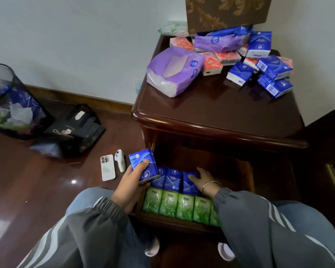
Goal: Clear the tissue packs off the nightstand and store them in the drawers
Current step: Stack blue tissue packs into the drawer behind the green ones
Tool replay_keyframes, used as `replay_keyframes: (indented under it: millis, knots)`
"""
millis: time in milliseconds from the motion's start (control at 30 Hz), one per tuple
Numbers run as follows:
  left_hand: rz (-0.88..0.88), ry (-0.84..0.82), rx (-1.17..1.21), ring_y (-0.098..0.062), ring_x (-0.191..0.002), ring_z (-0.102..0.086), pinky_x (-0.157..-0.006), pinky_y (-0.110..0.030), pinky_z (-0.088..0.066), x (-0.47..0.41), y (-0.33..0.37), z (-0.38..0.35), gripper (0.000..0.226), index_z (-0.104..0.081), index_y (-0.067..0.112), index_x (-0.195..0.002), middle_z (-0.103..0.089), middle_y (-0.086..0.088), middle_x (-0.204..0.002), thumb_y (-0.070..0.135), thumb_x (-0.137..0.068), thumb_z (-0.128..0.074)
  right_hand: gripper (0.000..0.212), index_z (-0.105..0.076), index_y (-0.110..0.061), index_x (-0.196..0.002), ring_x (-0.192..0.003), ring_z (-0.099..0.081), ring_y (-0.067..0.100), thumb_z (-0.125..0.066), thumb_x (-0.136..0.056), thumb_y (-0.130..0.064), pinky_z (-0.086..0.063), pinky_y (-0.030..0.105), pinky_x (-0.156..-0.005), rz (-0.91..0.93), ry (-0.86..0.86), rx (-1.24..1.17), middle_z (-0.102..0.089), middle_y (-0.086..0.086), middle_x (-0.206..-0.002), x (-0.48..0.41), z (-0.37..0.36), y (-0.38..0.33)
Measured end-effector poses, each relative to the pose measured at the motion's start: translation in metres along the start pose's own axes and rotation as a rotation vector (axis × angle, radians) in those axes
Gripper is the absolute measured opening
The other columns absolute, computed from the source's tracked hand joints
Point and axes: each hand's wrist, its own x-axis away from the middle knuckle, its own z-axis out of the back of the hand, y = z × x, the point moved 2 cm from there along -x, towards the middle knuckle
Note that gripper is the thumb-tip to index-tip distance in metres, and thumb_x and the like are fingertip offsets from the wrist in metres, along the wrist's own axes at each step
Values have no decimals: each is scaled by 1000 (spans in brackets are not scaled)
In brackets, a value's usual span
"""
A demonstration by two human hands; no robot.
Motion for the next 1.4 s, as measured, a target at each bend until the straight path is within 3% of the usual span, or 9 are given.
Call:
replay_keyframes:
  millis: [333, 700, 833, 933, 1000, 1167, 1267, 1333, 1400]
  knots:
    - [-31, 14, 80, -9, -62, -67, -54, -19, -53, -6, 4, 5, 19, -62, 13, -110, -72, -3, -81, 22, -94, -58, 56, -37, -3, -140, -136, -35, 30, -28, -100, -42, -28, 34, -112, -66, -247, 198, -36, 15, -149, -23, -3, -16]
    - [-10, 11, 28, -8, -65, -67, -56, -20, -51, -8, 1, 8, 26, -59, 14, -116, -72, -2, -85, 26, -93, -59, 56, -45, -6, -135, -130, -42, 30, -26, -99, -45, -33, 40, -108, 32, -216, 123, -44, 14, -142, -23, -14, -35]
    - [19, -57, -105, -8, -75, -68, -64, -24, -49, -7, -3, 5, 32, -57, 16, -121, -73, -1, -97, 30, -92, -60, 42, -59, -12, -119, -113, -56, 27, -37, -98, -41, -42, 32, -92, 176, 18, -11, -62, 11, -122, -2, -2, -46]
    - [12, -154, -273, -22, -95, -71, -82, -37, -58, -4, -10, 0, 37, -57, 11, -122, -73, -8, -107, 24, -89, -65, 29, -64, -16, -113, -104, -60, 10, -49, -95, -33, -45, 10, -82, 315, -66, -426, -67, 0, -113, 28, 5, -63]
    - [7, -245, -484, -27, -102, -69, -93, -46, -53, -1, -15, -4, 44, -56, 8, -123, -72, -11, -111, 20, -84, -72, 24, -62, -24, -112, -95, -60, -3, -55, -91, -32, -44, 2, -74, 395, -193, -431, -66, -12, -103, 46, 14, -69]
    - [28, -503, -890, -8, -89, -71, -78, -24, -56, 8, -22, -22, 45, -61, 21, -112, -74, 1, -101, 34, -74, -81, 44, -57, -32, -117, -84, -59, -1, -74, -76, -35, -46, 16, -77, 434, -445, -82, -60, -14, -96, 67, 40, -53]
    - [20, -496, -1163, -3, -97, -62, -80, -17, -48, 10, -29, -31, 74, -54, 26, -117, -63, 14, -108, 61, -58, -79, 43, -59, -35, -107, -86, -56, 5, -79, -69, -37, -47, 28, -84, 423, -477, 28, -58, -14, -90, 73, 47, -37]
    - [31, -477, -1155, -2, -105, -57, -88, -17, -45, 11, -34, -35, 81, -50, 30, -119, -57, 16, -114, 68, -52, -78, 35, -61, -33, -96, -81, -56, 5, -81, -67, -34, -47, 27, -79, 387, -460, 1, -59, -12, -85, 74, 54, -26]
    - [-25, -414, -993, -6, -108, -59, -95, -28, -50, 6, -35, -34, 66, -52, 29, -115, -60, 10, -115, 56, -63, -82, 26, -64, -28, -87, -75, -57, 7, -80, -68, -28, -47, 24, -72, 296, -384, -100, -61, -8, -80, 71, 66, -10]
